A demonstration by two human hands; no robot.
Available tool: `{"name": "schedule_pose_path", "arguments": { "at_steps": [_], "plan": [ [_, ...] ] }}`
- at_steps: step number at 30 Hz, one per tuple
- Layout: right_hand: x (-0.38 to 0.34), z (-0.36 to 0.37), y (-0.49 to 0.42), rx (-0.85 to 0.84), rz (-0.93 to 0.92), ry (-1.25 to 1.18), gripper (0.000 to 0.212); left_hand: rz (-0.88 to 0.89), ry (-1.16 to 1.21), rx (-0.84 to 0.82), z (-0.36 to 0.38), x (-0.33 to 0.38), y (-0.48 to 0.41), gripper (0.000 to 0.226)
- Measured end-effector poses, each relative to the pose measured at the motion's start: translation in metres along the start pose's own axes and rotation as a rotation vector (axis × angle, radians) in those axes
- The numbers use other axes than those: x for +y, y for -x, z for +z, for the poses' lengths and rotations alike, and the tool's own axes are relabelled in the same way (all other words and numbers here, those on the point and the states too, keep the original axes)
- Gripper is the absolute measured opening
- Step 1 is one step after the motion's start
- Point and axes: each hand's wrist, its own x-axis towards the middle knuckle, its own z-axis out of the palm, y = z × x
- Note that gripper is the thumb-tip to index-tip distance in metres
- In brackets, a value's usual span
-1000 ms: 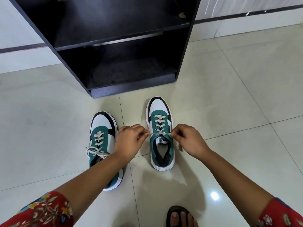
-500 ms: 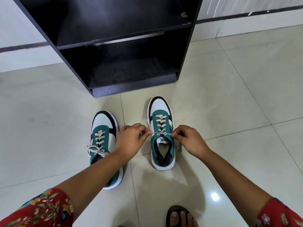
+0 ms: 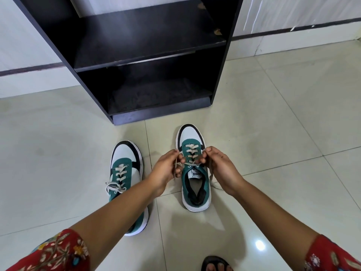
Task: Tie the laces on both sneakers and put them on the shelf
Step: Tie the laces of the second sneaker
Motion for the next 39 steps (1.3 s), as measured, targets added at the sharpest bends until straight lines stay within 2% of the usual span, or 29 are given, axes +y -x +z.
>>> {"name": "schedule_pose_path", "arguments": {
  "at_steps": [5, 10, 14, 19, 22, 23, 25, 29, 31, 34, 39],
  "plan": [
    [0.006, -0.008, -0.003, 0.041, 0.025, -0.055, 0.034, -0.021, -0.140, 0.050, -0.005, -0.004, -0.008, 0.030],
    [0.003, -0.005, -0.001, 0.039, 0.041, -0.039, 0.035, -0.017, -0.152, 0.003, -0.007, -0.002, -0.005, 0.030],
    [0.001, 0.002, -0.003, 0.020, 0.033, 0.116, 0.030, 0.122, -0.239, -0.025, -0.009, 0.001, 0.000, 0.031],
    [-0.001, 0.007, -0.002, -0.010, 0.006, 0.191, 0.032, 0.330, -0.290, -0.066, 0.000, 0.007, 0.006, 0.032],
    [-0.001, 0.009, -0.001, -0.007, -0.025, 0.263, 0.016, 0.375, -0.360, -0.152, 0.005, 0.006, 0.006, 0.027],
    [-0.002, 0.010, -0.001, 0.000, -0.018, 0.265, 0.011, 0.369, -0.381, -0.186, 0.006, 0.006, 0.007, 0.024],
    [-0.002, 0.010, -0.001, -0.003, -0.008, 0.259, 0.018, 0.330, -0.364, -0.227, 0.007, 0.007, 0.006, 0.019],
    [0.000, 0.007, -0.002, -0.111, -0.048, 0.305, 0.019, 0.096, -0.216, -0.193, 0.005, 0.010, 0.002, 0.040],
    [-0.001, 0.005, -0.001, -0.185, -0.064, 0.331, 0.015, 0.016, -0.183, -0.205, 0.001, 0.010, -0.002, 0.033],
    [-0.002, 0.003, 0.000, -0.262, -0.070, 0.359, 0.014, 0.024, -0.157, -0.230, -0.001, 0.010, -0.003, 0.009],
    [-0.003, 0.002, -0.001, -0.247, -0.085, 0.359, 0.015, 0.031, -0.107, -0.159, 0.004, 0.010, -0.005, 0.010]
  ]
}}
